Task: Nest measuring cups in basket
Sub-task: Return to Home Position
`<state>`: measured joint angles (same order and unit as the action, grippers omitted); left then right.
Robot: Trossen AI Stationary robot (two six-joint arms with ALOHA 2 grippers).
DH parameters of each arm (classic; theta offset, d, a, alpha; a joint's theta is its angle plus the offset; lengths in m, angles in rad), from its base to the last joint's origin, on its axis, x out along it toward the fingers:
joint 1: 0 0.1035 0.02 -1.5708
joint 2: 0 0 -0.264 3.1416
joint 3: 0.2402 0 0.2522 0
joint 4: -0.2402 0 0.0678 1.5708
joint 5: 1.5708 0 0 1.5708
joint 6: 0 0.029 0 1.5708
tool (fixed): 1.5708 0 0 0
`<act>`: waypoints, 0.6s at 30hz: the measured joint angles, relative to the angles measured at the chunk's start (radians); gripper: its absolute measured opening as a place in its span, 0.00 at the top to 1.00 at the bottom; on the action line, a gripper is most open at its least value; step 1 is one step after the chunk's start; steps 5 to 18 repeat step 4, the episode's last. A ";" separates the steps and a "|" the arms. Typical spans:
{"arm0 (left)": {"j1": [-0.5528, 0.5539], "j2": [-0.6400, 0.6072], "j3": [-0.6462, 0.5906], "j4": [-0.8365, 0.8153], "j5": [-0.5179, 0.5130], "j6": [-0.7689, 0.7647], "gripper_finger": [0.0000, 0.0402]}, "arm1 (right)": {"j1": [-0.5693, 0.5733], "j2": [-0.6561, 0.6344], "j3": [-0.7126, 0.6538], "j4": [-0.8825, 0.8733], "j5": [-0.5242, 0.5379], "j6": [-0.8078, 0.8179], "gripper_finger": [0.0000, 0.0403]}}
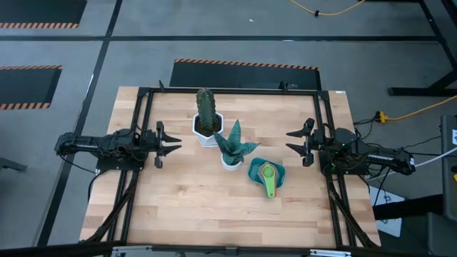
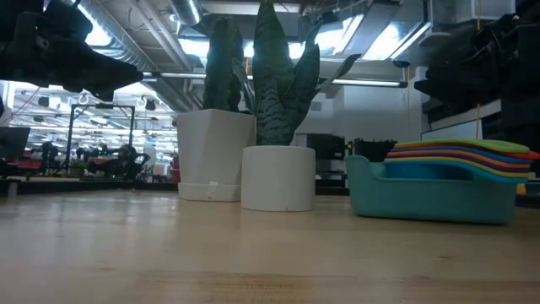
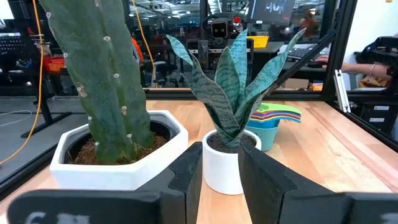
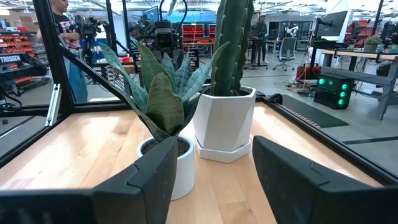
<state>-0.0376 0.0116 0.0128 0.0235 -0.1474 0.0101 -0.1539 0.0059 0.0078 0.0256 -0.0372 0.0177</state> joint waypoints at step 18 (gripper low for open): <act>0.000 0.000 0.000 0.000 0.000 0.000 0.76 | 0.000 0.000 0.000 0.000 0.000 0.000 0.47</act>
